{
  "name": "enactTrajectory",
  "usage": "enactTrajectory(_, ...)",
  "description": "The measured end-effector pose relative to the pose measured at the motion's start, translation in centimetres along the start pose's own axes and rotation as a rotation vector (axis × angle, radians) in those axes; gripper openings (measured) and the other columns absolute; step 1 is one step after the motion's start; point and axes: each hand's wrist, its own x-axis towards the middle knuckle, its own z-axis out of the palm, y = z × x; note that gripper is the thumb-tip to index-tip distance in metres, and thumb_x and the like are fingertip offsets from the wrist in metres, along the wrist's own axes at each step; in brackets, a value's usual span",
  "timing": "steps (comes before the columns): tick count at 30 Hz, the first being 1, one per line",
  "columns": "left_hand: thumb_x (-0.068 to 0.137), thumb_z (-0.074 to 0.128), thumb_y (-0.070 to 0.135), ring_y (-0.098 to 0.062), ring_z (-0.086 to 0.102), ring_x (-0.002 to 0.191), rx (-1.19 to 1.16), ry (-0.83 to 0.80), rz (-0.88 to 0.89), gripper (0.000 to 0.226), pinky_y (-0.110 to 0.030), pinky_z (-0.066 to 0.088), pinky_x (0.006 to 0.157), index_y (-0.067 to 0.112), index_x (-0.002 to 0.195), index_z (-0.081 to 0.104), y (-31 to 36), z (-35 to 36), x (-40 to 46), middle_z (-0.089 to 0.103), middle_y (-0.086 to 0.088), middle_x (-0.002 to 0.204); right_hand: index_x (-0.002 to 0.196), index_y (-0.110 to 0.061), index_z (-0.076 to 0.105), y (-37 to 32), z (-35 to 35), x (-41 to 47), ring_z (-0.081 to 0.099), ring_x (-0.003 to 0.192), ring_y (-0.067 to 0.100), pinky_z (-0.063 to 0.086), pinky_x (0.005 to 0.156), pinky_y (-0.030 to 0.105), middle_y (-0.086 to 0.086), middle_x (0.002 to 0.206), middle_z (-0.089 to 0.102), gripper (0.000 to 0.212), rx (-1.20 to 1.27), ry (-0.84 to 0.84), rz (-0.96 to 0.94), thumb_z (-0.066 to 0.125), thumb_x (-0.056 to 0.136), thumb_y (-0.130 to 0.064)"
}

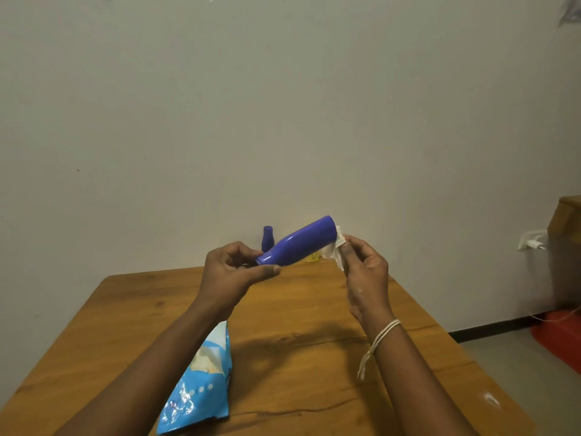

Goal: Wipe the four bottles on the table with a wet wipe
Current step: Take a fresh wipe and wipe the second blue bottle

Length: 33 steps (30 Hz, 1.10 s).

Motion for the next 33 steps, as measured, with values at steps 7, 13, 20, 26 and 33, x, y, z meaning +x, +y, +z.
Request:
enactTrajectory(7, 0.071, 0.083, -0.006, -0.037, 0.074, 0.078, -0.078, -0.167, -0.108, 0.026, -0.033, 0.063, 0.070, -0.008, 0.090, 0.067, 0.0, -1.2, 0.2, 0.071, -0.029, 0.089, 0.109, -0.026, 0.073, -1.9, 0.5, 0.4, 0.069, 0.100, 0.013, 0.058, 0.081, 0.023, -0.005, 0.102, 0.075, 0.019, -0.186, -0.080, -0.264, 0.065, 0.094, -0.017)
enactTrajectory(13, 0.075, 0.078, -0.008, -0.041, 0.075, 0.081, -0.193, -0.197, -0.191, 0.019, -0.042, 0.063, 0.080, -0.004, 0.089, 0.066, -0.6, -0.9, -0.4, 0.073, -0.027, 0.090, 0.114, -0.014, 0.074, -3.1, 0.3, 0.6, 0.069, 0.104, 0.015, 0.057, 0.084, 0.023, 0.002, 0.107, 0.075, 0.023, -0.200, -0.223, -0.359, 0.070, 0.091, -0.012)
enactTrajectory(20, 0.073, 0.079, 0.003, -0.038, 0.074, 0.084, -0.454, -0.140, -0.334, 0.032, -0.036, 0.063, 0.078, -0.007, 0.099, 0.063, -0.7, 2.0, -1.7, 0.069, -0.032, 0.107, 0.099, -0.018, 0.076, -1.2, 1.9, -0.9, 0.072, 0.089, 0.010, 0.061, 0.081, 0.031, -0.005, 0.093, 0.076, 0.017, -0.211, 0.309, -0.429, 0.078, 0.084, -0.028)
enactTrajectory(26, 0.083, 0.074, 0.015, -0.036, 0.075, 0.089, -0.638, -0.140, -0.473, 0.037, -0.032, 0.063, 0.075, -0.009, 0.108, 0.062, 0.4, 5.3, -2.7, 0.073, -0.027, 0.095, 0.099, -0.016, 0.076, -1.3, 4.4, -2.3, 0.073, 0.092, 0.010, 0.061, 0.073, 0.021, -0.005, 0.095, 0.078, 0.021, -0.095, 0.250, -0.293, 0.077, 0.084, -0.031)
enactTrajectory(33, 0.096, 0.063, 0.020, -0.029, 0.074, 0.101, -0.645, -0.145, -0.570, 0.028, -0.038, 0.062, 0.083, 0.002, 0.116, 0.068, 1.3, 4.1, -2.2, 0.075, -0.019, 0.110, 0.103, -0.022, 0.073, 0.3, 3.3, -5.7, 0.068, 0.099, 0.002, 0.059, 0.079, 0.016, -0.009, 0.103, 0.073, 0.016, -0.386, -0.111, -0.423, 0.074, 0.087, -0.022)
